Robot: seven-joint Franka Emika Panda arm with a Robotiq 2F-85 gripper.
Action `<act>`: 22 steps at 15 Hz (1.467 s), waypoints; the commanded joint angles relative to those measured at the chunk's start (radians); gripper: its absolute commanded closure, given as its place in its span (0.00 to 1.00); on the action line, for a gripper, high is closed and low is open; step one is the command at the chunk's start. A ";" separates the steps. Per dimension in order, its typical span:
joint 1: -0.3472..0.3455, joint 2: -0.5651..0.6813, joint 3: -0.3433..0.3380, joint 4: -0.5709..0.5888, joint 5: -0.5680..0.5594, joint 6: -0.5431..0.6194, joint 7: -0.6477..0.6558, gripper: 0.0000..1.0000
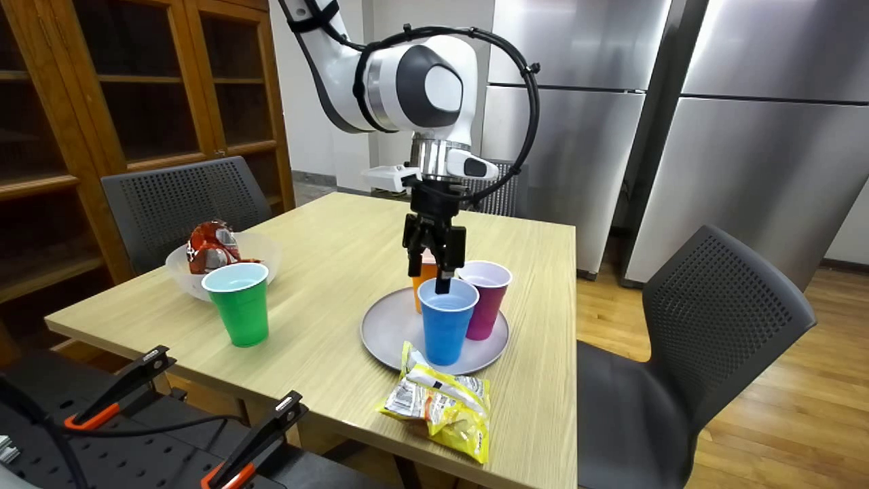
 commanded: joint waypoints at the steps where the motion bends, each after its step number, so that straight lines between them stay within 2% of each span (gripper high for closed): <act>1: 0.018 -0.104 -0.003 -0.077 -0.044 -0.002 0.034 0.00; 10: 0.068 -0.270 0.044 -0.204 -0.125 0.015 0.100 0.00; 22: 0.195 -0.404 0.267 -0.372 -0.106 0.011 0.292 0.00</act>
